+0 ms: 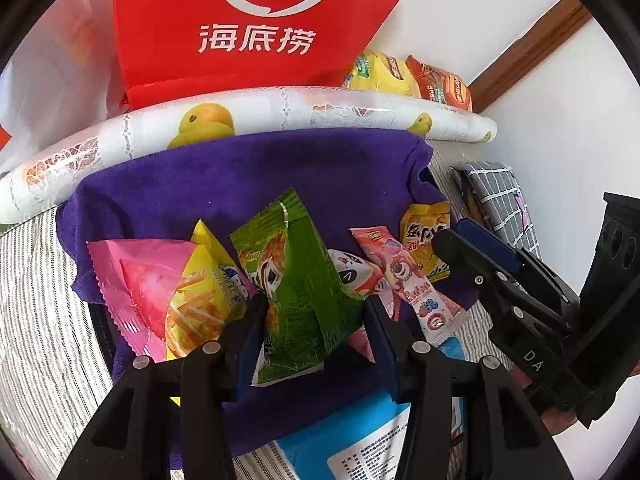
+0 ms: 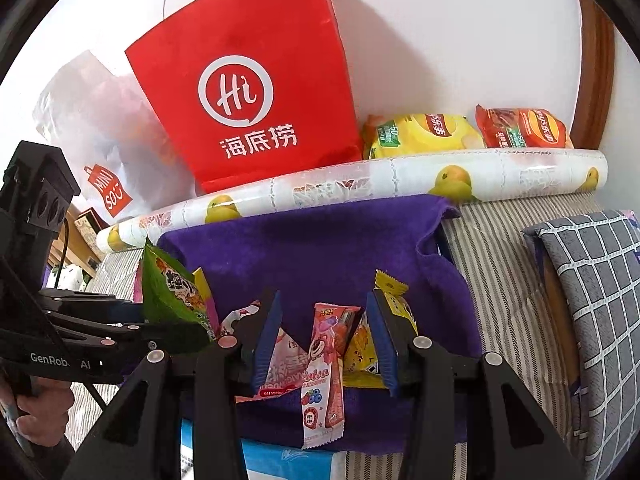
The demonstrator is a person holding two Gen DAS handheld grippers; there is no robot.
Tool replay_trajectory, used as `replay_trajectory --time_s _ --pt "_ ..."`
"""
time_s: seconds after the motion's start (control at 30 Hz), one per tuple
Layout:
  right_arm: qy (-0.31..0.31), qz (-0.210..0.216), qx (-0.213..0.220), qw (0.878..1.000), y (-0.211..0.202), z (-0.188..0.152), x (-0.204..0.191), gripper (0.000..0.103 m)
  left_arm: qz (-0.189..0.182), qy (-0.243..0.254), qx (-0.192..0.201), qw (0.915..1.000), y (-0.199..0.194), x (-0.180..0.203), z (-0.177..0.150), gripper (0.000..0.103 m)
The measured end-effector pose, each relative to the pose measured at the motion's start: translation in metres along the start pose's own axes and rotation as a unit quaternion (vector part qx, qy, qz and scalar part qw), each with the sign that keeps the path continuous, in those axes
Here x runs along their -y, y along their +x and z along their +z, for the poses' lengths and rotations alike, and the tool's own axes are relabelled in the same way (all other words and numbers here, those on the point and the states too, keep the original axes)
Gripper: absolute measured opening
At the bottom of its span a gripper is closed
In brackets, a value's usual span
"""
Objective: Organize snacks
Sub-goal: 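Lower the green bag and pink packet onto the towel and open both grippers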
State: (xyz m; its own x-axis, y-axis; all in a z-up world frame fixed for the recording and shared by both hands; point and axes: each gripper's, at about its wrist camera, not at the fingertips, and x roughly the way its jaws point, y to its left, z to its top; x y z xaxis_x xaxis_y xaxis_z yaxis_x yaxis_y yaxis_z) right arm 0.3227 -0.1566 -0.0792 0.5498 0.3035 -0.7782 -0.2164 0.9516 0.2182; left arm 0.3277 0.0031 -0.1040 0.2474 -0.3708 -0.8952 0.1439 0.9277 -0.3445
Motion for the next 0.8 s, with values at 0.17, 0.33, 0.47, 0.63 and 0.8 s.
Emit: replay_trajectory --time_s 0.17,0.33,0.47,0.63,0.8 --pt "0.001 -0.001 -0.004 1.000 0.002 -0.001 0.001 0.045 0.007 -0.005 -0.004 1.0000 0.001 -0.001 0.002 0.057" --pt "0.001 -0.002 -0.005 1.000 0.004 -0.001 0.001 0.045 0.013 -0.001 0.009 0.9999 -0.009 0.000 0.001 0.066" --pt "0.000 -0.005 -0.004 1.000 0.004 -0.001 0.001 0.048 0.004 0.001 0.019 0.9998 -0.020 -0.001 0.001 0.070" --pt "0.003 -0.001 0.000 1.000 0.003 0.000 0.001 0.048 0.001 0.005 0.041 0.9991 -0.036 0.002 0.000 0.076" --pt "0.002 0.001 0.009 1.000 -0.002 0.001 -0.003 0.049 -0.006 0.009 0.053 0.9985 -0.048 0.003 -0.002 0.077"
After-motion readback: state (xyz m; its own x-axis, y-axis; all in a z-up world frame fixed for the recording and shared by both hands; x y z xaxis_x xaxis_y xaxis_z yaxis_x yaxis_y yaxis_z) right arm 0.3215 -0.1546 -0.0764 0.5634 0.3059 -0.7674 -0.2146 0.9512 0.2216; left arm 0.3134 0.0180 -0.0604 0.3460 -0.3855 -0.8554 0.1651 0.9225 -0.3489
